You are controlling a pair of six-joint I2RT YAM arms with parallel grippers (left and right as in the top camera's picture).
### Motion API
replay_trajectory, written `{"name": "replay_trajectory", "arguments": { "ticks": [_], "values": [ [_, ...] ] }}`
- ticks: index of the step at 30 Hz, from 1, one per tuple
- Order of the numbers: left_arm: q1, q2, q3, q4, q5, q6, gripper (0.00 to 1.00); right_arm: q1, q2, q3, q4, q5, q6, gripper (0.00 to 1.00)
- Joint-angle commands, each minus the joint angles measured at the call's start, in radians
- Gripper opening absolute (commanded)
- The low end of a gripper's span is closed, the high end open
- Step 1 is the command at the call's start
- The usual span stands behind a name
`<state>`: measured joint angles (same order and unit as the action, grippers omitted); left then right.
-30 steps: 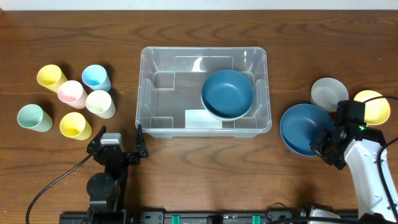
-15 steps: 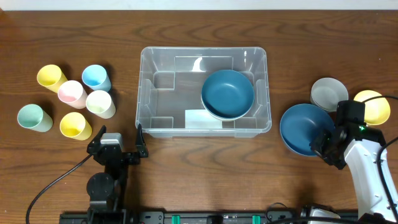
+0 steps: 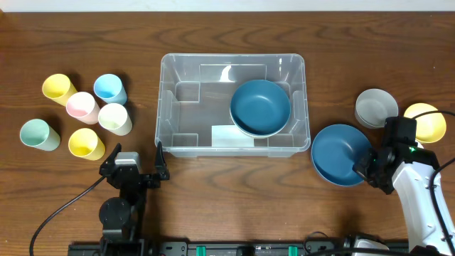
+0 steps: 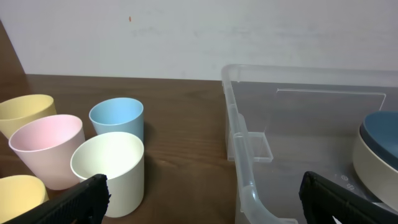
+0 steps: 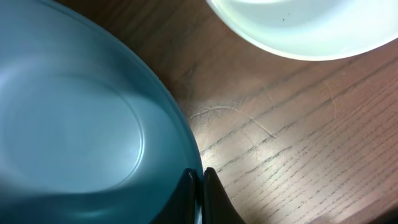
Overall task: Pack container
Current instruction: 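Grip the blue bowl rim with the right gripper, then lift the blue bowl and carry it over the bin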
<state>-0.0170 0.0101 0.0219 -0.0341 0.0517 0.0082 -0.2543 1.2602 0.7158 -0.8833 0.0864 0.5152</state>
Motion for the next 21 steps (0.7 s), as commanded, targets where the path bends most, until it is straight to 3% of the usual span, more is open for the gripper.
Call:
{"name": "replay_trajectory", "arguments": {
  "ticks": [1, 9, 21],
  "values": [
    [-0.003, -0.006, -0.018, -0.035, -0.011, 0.014, 0.98, -0.009, 0.005, -0.031, 0.010, 0.018, 0.000, 0.01],
    [-0.003, -0.006, -0.018, -0.035, -0.011, 0.014, 0.98, -0.009, 0.005, 0.013, 0.027, -0.013, -0.007, 0.01],
    [-0.003, -0.006, -0.018, -0.035, -0.011, 0.014, 0.98, -0.009, 0.005, 0.315, -0.126, -0.025, -0.023, 0.01]
  ]
}}
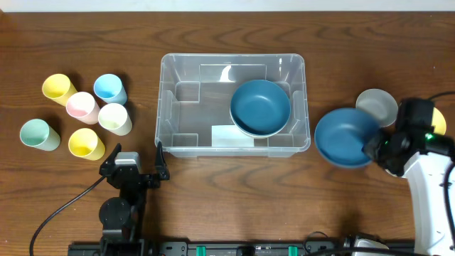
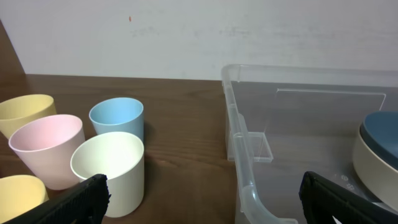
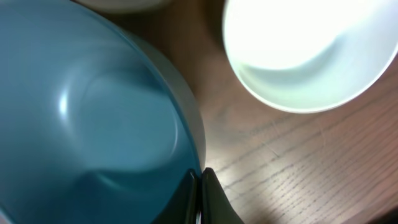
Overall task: Pack container
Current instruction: 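Lift the blue bowl and carry it over the bin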
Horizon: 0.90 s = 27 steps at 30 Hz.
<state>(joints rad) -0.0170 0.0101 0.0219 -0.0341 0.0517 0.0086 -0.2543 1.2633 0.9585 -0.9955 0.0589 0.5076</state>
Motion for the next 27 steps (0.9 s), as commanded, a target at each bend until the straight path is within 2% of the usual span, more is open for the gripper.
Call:
{"name": "replay_trajectory", "arguments": {
  "ticks": [1, 9, 19, 23, 27],
  "values": [
    [-0.003, -0.006, -0.018, -0.035, -0.011, 0.014, 0.98, -0.009, 0.002, 0.095, -0.026, -0.003, -0.015, 0.01],
    [-0.003, -0.006, -0.018, -0.035, -0.011, 0.014, 0.98, -0.009, 0.000, 0.205, -0.046, -0.055, -0.025, 0.01],
    [-0.003, -0.006, -0.018, -0.035, -0.011, 0.014, 0.98, 0.001, -0.003, 0.361, -0.064, -0.270, -0.106, 0.01],
    [-0.003, -0.006, -0.018, -0.035, -0.011, 0.014, 0.98, 0.054, -0.003, 0.381, -0.041, -0.356, -0.112, 0.01],
    [-0.003, -0.006, -0.018, -0.035, -0.011, 0.014, 0.98, 0.177, 0.008, 0.380, 0.011, -0.359, -0.094, 0.02]
  ]
}}
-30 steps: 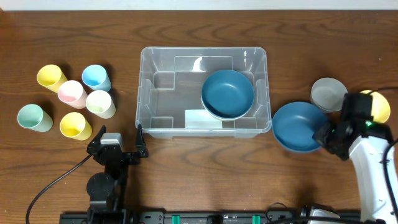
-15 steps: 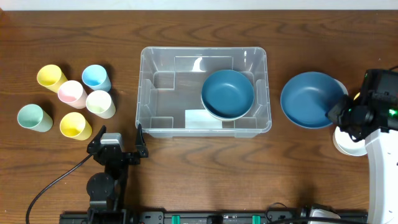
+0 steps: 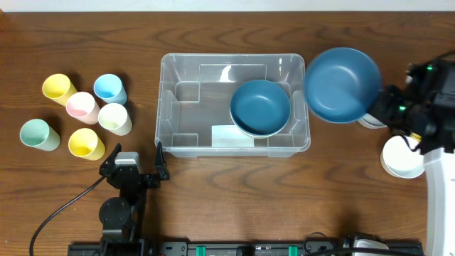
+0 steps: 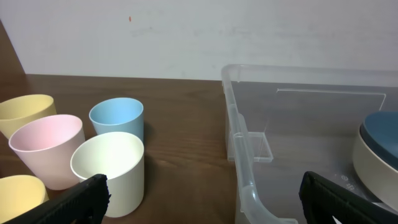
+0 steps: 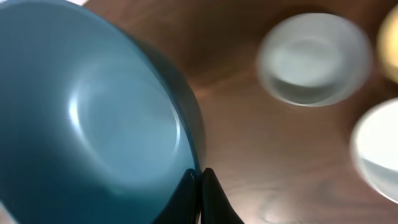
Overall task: Pack container
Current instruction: 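Lift the blue bowl and carry it over the bin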
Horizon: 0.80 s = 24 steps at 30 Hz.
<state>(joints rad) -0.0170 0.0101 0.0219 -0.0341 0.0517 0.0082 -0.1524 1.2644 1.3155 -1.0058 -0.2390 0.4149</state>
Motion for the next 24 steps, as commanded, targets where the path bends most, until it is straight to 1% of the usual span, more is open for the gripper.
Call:
{"name": "replay_trajectory", "arguments": {
  "ticks": [1, 6, 11, 18, 24],
  "values": [
    [-0.003, -0.006, -0.018, -0.035, -0.011, 0.014, 0.98, 0.106, 0.011, 0.023, 0.035, -0.047, 0.009, 0.02],
    [-0.003, -0.006, -0.018, -0.035, -0.011, 0.014, 0.98, 0.270, 0.064, 0.023, 0.111, 0.029, 0.058, 0.04],
    [-0.003, -0.006, -0.018, -0.035, -0.011, 0.014, 0.98, 0.360, 0.155, 0.023, 0.159, 0.056, 0.075, 0.04],
    [-0.003, -0.006, -0.018, -0.035, -0.011, 0.014, 0.98, 0.420, 0.310, 0.023, 0.208, 0.055, 0.079, 0.02],
    [-0.003, -0.006, -0.018, -0.035, -0.011, 0.014, 0.98, 0.428, 0.371, 0.023, 0.219, 0.055, 0.078, 0.02]
  ]
}}
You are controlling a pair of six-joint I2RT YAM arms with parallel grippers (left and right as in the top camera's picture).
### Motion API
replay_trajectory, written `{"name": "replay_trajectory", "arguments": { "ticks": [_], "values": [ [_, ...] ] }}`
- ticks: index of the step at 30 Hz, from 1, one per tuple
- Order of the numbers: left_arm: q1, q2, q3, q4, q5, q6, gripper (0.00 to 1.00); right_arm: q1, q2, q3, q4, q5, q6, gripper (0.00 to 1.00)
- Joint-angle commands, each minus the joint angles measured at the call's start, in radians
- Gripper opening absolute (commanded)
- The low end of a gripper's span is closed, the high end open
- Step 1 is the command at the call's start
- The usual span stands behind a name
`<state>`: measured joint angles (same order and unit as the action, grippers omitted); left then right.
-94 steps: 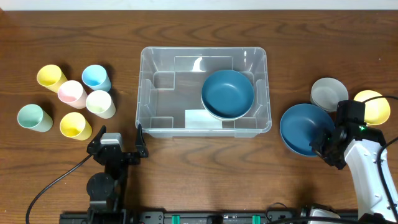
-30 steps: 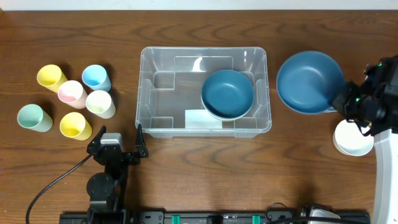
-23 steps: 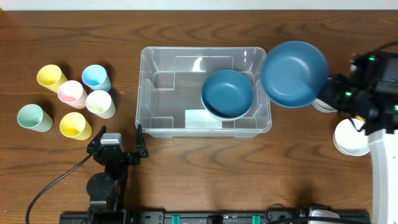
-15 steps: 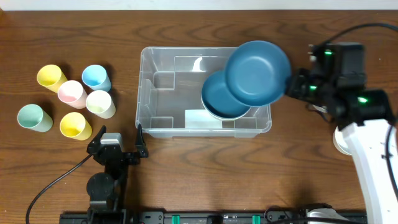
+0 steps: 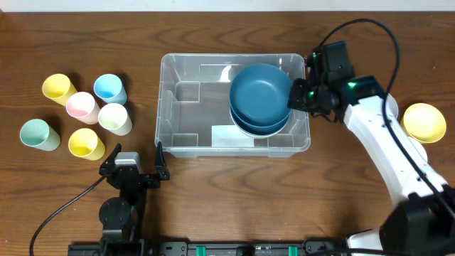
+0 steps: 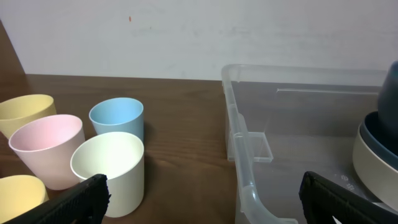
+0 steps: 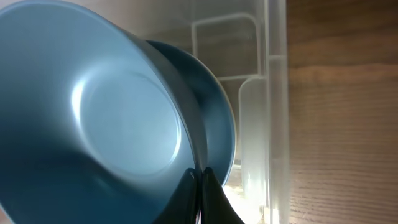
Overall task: Pack container
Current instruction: 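Lift the blue bowl and carry it over the bin, then lower the blue bowl onto the stacked bowls and release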
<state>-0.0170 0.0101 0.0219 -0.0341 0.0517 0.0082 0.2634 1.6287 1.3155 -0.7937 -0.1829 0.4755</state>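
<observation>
The clear plastic container [image 5: 174, 67] stands mid-table. A blue bowl [image 5: 264, 126] lies in its right half. My right gripper [image 5: 297, 96] is shut on the rim of a second blue bowl [image 5: 260, 87], held tilted just above the first; in the right wrist view the held bowl [image 7: 99, 124] fills the left with the lower bowl [image 7: 217, 118] behind it. Six cups [image 5: 114, 118] stand left of the container. My left gripper [image 6: 199, 198] is open near the table's front, its black fingertips [image 6: 81, 196] at the frame's bottom corners.
A yellow bowl [image 5: 424, 121] sits at the far right of the table. The container wall [image 7: 277, 93] runs close by the right gripper. In the left wrist view the white cup [image 6: 109, 171], pink cup [image 6: 46, 149] and blue cup [image 6: 117, 118] stand left of the container corner [image 6: 239, 134].
My right gripper has moved left with the blue bowl, from beside the container's right wall to over the bowl inside it. The left arm has not moved.
My right gripper was shut on the rim of a blue bowl lying on the table at the right. Then the bowl was lifted, then held high beside the container's right edge. Now it hangs over the bowl in the container. The left arm stayed still.
</observation>
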Motion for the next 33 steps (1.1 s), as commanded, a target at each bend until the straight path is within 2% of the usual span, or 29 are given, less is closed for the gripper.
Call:
{"name": "replay_trajectory", "arguments": {
  "ticks": [1, 3, 6, 8, 19, 26, 33],
  "values": [
    [-0.003, -0.006, -0.018, -0.035, -0.011, 0.014, 0.98, 0.012, 0.006, 0.023, 0.008, -0.001, 0.018, 0.08],
    [-0.003, -0.006, -0.018, -0.035, -0.011, 0.014, 0.98, 0.012, 0.006, 0.024, 0.011, -0.001, 0.017, 0.22],
    [-0.003, -0.006, -0.018, -0.035, -0.011, 0.014, 0.98, 0.012, 0.005, 0.024, 0.013, -0.009, 0.017, 0.36],
    [-0.003, -0.006, -0.018, -0.035, -0.011, 0.014, 0.98, 0.012, 0.005, 0.024, 0.011, -0.017, 0.016, 0.41],
    [-0.003, -0.006, -0.018, -0.035, -0.011, 0.014, 0.98, 0.048, 0.004, 0.040, -0.010, -0.090, -0.120, 0.44],
    [-0.003, -0.006, -0.018, -0.035, -0.011, 0.014, 0.98, 0.132, 0.005, 0.039, -0.017, -0.074, -0.216, 0.45],
    [-0.003, -0.006, -0.018, -0.035, -0.011, 0.014, 0.98, 0.249, 0.018, 0.039, 0.020, -0.003, -0.243, 0.46]
  ]
}}
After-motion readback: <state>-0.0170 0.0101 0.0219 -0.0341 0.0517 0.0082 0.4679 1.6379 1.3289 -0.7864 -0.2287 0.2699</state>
